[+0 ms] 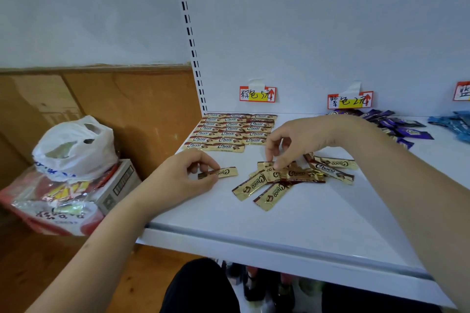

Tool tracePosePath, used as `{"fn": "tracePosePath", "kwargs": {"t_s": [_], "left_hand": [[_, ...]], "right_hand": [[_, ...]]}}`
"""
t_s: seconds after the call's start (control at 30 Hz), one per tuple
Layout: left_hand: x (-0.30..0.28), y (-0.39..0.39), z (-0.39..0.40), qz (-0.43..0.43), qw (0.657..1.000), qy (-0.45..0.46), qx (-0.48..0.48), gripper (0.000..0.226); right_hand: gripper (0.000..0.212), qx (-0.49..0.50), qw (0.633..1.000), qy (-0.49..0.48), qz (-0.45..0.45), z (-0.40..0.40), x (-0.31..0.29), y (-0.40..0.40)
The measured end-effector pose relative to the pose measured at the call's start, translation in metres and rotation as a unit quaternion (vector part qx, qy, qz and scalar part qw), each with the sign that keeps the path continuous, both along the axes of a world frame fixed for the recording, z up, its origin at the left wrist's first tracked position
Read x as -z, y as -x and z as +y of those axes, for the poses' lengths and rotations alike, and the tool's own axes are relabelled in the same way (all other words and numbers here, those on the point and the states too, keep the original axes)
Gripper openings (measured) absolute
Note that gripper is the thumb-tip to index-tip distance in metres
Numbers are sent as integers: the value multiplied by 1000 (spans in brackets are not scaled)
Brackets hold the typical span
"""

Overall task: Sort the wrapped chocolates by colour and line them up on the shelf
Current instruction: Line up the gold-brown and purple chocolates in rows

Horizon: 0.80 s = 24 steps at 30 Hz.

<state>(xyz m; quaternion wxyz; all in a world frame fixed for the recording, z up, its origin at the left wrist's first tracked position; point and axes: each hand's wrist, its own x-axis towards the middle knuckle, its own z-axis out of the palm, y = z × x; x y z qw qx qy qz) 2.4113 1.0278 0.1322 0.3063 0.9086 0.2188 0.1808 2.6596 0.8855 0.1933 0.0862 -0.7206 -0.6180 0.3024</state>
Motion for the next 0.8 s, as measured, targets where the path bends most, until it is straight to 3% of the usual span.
{"fn": "tracePosePath", "kwargs": {"t_s": [0.27, 0.33, 0.4, 0.5, 0.63, 0.8], "left_hand": [[-2, -3, 3, -3, 999, -7, -39, 13], [-1, -4, 5, 1, 999, -13, -47, 15], [-1, -5, 4, -2, 999, -15, -52, 16], [-1, -5, 3, -3, 998, -12, -59, 17], [-2, -2, 2, 3, 999, -11, -47, 22], [0, -3, 1, 3, 999, -35, -39, 19]], "right_hand": [[6, 30, 994, -97, -47, 13, 15, -1], [11, 44, 986, -151, -62, 12, 23, 2], [19, 35, 982, -185, -23, 6, 34, 7], [26, -12, 984, -180, 0, 2, 42, 14], [10, 1, 983, -184, 21, 3, 38, 16], [13, 13, 982, -184, 40, -2, 36, 14]]}}
